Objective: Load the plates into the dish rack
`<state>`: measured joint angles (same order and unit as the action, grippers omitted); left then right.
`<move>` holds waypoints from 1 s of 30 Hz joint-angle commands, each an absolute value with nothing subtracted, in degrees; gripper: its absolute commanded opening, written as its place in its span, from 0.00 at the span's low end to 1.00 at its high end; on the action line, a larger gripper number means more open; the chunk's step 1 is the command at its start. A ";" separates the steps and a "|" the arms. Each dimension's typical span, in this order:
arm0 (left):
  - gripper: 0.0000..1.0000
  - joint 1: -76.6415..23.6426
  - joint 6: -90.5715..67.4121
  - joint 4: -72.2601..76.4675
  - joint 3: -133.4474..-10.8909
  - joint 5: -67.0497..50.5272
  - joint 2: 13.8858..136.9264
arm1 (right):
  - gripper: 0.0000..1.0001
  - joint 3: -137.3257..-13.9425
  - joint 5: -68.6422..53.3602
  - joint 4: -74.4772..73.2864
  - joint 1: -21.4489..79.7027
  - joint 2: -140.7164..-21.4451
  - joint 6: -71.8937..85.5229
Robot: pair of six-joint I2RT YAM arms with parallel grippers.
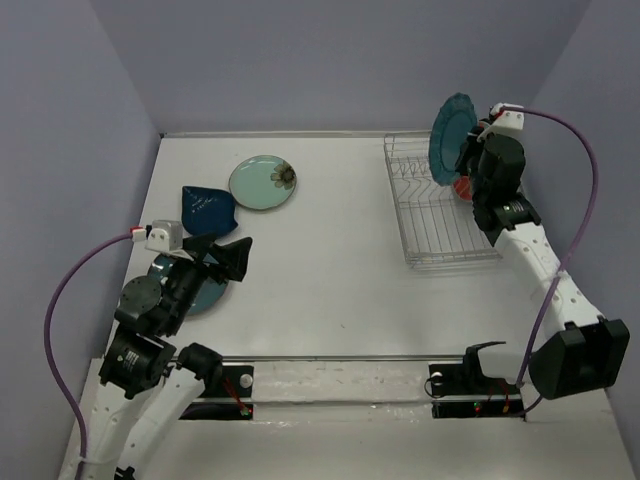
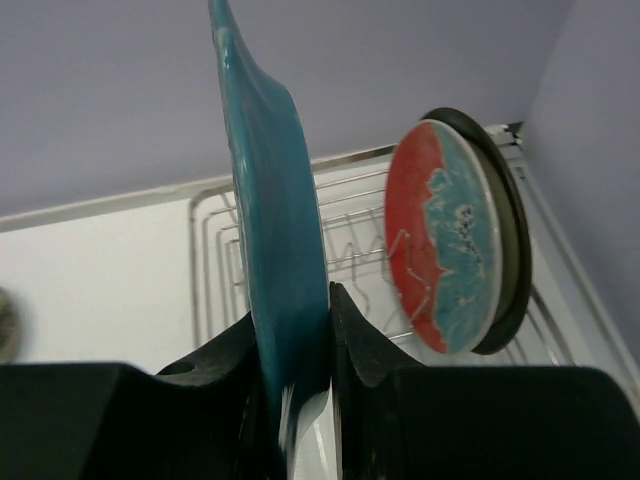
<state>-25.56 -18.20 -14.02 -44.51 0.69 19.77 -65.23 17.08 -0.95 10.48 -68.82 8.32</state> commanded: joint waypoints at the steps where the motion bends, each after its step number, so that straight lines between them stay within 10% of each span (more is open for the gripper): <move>1: 0.99 -25.84 -14.85 -12.31 -40.61 3.17 16.88 | 0.07 -75.22 25.05 11.07 8.36 -75.04 -3.68; 30: 0.99 -26.46 -13.97 -11.25 -39.64 0.88 14.68 | 0.07 -75.24 11.96 9.40 0.70 -93.07 -4.83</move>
